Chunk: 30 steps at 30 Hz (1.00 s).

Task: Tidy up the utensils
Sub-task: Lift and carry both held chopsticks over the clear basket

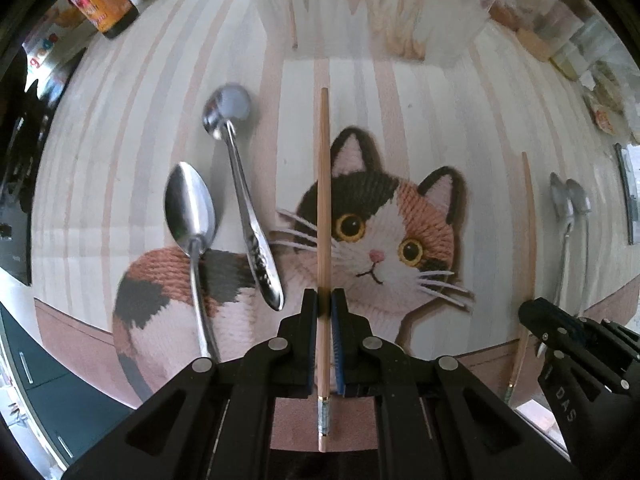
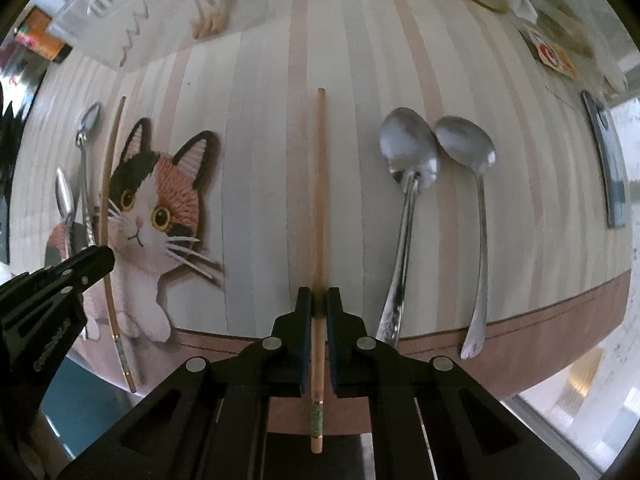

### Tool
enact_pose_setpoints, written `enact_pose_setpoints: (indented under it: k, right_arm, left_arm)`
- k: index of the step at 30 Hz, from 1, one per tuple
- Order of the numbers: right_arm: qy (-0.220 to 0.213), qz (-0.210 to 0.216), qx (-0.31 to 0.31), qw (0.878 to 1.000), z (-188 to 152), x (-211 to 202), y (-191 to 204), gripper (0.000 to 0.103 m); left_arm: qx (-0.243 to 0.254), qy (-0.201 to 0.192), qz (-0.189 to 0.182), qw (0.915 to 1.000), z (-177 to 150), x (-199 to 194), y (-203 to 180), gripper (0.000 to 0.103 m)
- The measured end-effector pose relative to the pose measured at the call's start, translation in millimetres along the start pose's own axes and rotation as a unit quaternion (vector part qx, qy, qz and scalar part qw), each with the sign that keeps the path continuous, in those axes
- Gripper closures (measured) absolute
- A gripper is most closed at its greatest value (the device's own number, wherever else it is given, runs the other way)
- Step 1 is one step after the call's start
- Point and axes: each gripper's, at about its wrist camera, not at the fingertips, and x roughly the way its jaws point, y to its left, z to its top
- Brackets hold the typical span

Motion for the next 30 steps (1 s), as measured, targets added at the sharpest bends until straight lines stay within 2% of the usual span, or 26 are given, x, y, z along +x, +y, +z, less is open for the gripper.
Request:
enact_pose_setpoints:
  k: [8,15,23,30]
  right_arm:
    - [-0.038,0.028,0.008,0.999,1,-43,-3,0.096]
    - [-0.089,0.056,0.006,0.994,17,-97,1,0.096]
    - [-0.149,0.082,0.002,0.985,63,-149,11,0.096]
    - [-0.185,0.121,0.004,0.975,137,-186,18,0.096]
  left_arm:
    - [0.01,-0.064,0.003,0.9979,3,-58,6,0.099]
    - [0.01,-0.13,-0.01,0.9914,19,-119,14,0.099]
    - [-0.001,-0.177,-0.041,0.9833,61,-169,20,0.099]
    - [-0.034,-0.181,-0.085,0.9792,124,-193,32,0.099]
